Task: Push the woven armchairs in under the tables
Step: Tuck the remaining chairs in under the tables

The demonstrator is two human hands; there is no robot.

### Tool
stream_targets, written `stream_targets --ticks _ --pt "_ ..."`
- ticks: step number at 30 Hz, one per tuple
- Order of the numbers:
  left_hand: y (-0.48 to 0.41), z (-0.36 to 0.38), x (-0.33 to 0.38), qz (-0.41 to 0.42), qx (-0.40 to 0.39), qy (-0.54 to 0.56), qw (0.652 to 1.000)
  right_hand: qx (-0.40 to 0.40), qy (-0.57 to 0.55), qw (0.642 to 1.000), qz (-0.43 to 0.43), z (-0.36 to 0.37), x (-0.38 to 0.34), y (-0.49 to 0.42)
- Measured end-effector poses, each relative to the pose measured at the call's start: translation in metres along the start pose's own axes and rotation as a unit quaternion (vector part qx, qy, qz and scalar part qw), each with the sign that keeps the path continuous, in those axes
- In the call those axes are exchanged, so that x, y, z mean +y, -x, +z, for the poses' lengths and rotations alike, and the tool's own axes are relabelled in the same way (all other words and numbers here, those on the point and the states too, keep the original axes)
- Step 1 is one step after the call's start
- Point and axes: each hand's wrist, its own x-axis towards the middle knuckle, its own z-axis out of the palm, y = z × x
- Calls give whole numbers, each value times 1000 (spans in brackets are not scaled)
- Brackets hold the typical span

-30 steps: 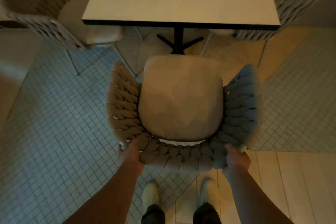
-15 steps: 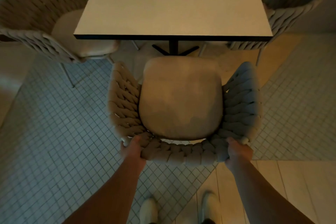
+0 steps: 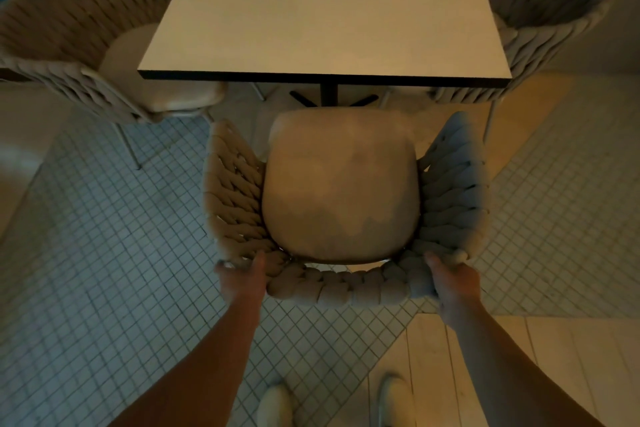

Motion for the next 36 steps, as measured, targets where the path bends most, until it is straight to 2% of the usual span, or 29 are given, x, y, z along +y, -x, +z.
stream_targets --ticks 1,2,3,4,5,7,9,10,11,14,17,21,27,29,36 --pt "-1 -9 -2 95 13 -88 991 30 99 992 -66 -4 7 5" --pt "-3 -18 -3 204 10 -159 966 74 170 969 -160 -8 15 10" --pt "-6 -26 -4 316 -12 -219 923 110 203 936 -266 -11 23 14" --pt "-7 -33 -3 417 -45 -277 865 133 219 896 -363 -14 31 18" --pt "-8 -38 -1 482 -96 -333 805 140 249 853 -437 -16 38 21" --pt "-8 -40 10 501 -208 -472 695 135 346 761 -532 -15 47 16" --pt "-9 -35 20 485 -255 -592 591 133 421 691 -572 -16 45 9" --pt "-12 -31 22 488 -257 -620 558 124 446 666 -585 -17 42 5" --pt "-14 -27 22 493 -256 -633 539 108 465 638 -604 -17 39 3" --pt "-18 -17 23 511 -246 -653 502 -3 531 566 -631 -10 29 -7" --pt "-22 -12 20 523 -231 -657 492 -53 583 541 -604 2 24 -16" --pt "-26 -12 14 530 -219 -652 496 -31 558 549 -621 6 29 -17" --pt "-19 -25 7 522 -237 -671 471 -11 529 546 -650 6 42 -12" --pt "-18 -33 1 544 -228 -658 467 -10 524 547 -653 7 49 -7" --pt "-26 -43 -8 549 -222 -653 473 -12 508 553 -660 12 63 0"
